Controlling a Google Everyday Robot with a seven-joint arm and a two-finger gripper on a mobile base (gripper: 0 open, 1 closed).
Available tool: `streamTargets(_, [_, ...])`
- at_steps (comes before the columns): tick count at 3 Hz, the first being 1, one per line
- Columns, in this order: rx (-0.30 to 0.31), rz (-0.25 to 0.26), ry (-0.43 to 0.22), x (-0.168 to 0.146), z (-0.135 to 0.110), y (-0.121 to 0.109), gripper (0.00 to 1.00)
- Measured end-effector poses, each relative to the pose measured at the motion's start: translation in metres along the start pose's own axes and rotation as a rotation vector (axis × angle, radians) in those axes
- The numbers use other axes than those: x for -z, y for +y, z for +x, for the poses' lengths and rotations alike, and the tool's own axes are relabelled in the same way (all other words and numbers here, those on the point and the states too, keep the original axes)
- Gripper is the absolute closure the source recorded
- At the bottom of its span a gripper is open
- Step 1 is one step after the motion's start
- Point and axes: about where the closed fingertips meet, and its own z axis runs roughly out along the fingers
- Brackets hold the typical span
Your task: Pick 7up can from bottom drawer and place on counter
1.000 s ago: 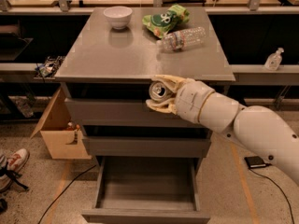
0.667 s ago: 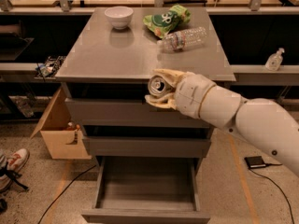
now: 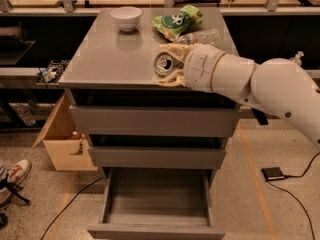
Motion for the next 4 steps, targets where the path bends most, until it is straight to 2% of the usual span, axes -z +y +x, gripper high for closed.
streamTargets(1, [0.0, -0.001, 0.0, 0.0, 0.0, 0.001, 1.0])
streamTargets(2, [-0.016, -0.025, -0.005, -0.007, -0.003, -0.006, 1.0])
streamTargets(4, [-0.088, -0.091, 0.002, -0.029, -0.005, -0.026, 1.0])
